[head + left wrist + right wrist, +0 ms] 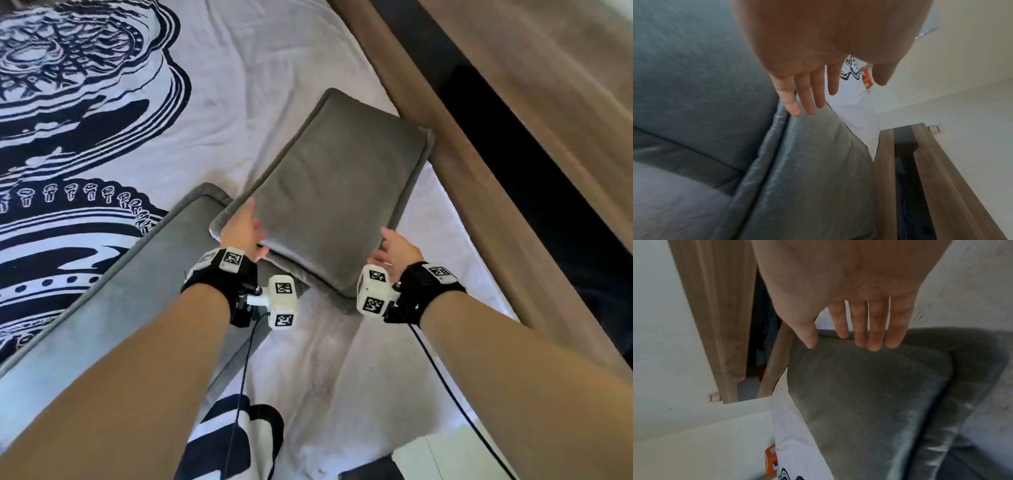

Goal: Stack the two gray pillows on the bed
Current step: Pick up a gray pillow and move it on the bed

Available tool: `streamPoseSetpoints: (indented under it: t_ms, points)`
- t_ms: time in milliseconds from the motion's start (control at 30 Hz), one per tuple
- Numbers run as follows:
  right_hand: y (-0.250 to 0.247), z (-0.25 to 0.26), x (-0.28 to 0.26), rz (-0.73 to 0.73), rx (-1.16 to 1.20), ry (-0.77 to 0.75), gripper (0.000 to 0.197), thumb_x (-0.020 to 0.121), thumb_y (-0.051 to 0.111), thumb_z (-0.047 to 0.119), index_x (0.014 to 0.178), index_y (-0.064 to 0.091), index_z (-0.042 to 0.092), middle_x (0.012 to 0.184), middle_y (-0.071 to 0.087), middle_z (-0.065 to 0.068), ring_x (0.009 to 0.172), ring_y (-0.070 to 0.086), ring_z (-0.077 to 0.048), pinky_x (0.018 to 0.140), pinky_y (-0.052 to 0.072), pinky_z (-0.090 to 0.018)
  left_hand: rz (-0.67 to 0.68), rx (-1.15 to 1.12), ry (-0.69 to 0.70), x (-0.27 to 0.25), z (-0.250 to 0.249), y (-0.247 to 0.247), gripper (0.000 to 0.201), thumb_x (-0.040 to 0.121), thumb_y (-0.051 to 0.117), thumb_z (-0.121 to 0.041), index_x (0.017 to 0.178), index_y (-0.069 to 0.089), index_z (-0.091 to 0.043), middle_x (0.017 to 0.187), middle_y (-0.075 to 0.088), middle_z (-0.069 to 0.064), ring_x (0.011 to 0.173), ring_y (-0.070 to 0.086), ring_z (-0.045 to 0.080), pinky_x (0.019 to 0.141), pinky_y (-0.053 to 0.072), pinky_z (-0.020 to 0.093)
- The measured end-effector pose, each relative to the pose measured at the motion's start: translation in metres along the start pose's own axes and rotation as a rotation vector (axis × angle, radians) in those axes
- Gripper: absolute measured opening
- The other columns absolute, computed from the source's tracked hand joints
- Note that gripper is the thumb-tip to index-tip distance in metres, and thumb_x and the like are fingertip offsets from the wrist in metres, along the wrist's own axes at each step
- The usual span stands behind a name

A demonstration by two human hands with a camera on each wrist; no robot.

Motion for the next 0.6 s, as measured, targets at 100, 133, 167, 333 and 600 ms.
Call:
streamPoseSetpoints:
  t_ms: [100,133,167,333,600]
  points:
    - [0.006,-0.001,0.043,0.01,0.007,0.05,0.043,0.093,0.059,0.036,0.126,0.053,0.008,0.125,0.06,-0.012,0.085,0.062,-0.03,0.048,0.048,-0.023,-0.133,0.086,0.086,0.03,-0.01,0.004,0.067,0.093,0.048,-0.056,0.14,0.051,-0.007,0.117,0.057,0.007,0.103,0.056,0.027,0.091,0.046,0.043]
    - [0.007,0.0,0.055,-0.008,-0.017,0.041,0.039,0.093,0.059,0.037,0.121,0.053,0.011,0.118,0.06,-0.014,0.077,0.06,-0.031,0.046,0.046,-0.023,-0.168,0.165,0.114,0.038,-0.013,0.004,0.073,0.09,0.048,-0.058,0.141,0.051,-0.006,0.122,0.059,0.011,0.11,0.058,0.029,0.099,0.045,0.043]
    - [0.007,0.001,0.063,-0.018,-0.034,0.069,0.036,0.091,0.06,0.038,0.116,0.053,0.014,0.112,0.06,-0.015,0.072,0.059,-0.031,0.049,0.048,-0.026,-0.208,0.271,0.139,0.043,-0.015,0.003,0.071,0.091,0.047,-0.057,0.142,0.052,-0.007,0.13,0.061,0.015,0.12,0.058,0.032,0.103,0.043,0.04]
    - [0.005,-0.002,0.086,-0.123,-0.14,0.097,0.064,0.081,0.068,0.042,0.136,0.054,0.012,0.126,0.059,-0.01,0.094,0.06,-0.035,0.092,0.053,-0.054,-0.325,0.524,0.142,0.058,-0.012,0.001,0.057,0.094,0.051,-0.048,0.146,0.052,-0.025,0.143,0.057,0.006,0.133,0.05,0.029,0.094,0.033,0.028]
    - [0.011,0.001,0.097,-0.122,-0.157,0.096,0.112,0.045,0.077,0.064,0.143,0.046,0.018,0.142,0.054,-0.009,0.111,0.061,-0.036,0.09,0.053,-0.053,-0.286,0.846,0.108,0.066,-0.007,0.021,0.109,0.073,0.039,-0.087,0.16,0.004,-0.033,0.157,0.04,0.017,0.14,0.041,0.044,0.114,0.031,0.053]
Point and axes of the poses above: each hand's wrist, its own x-axis towards the middle knuckle, its own y-axis out of the palm, z = x × y, the point moved 6 cm from there along x, towards the middle knuckle
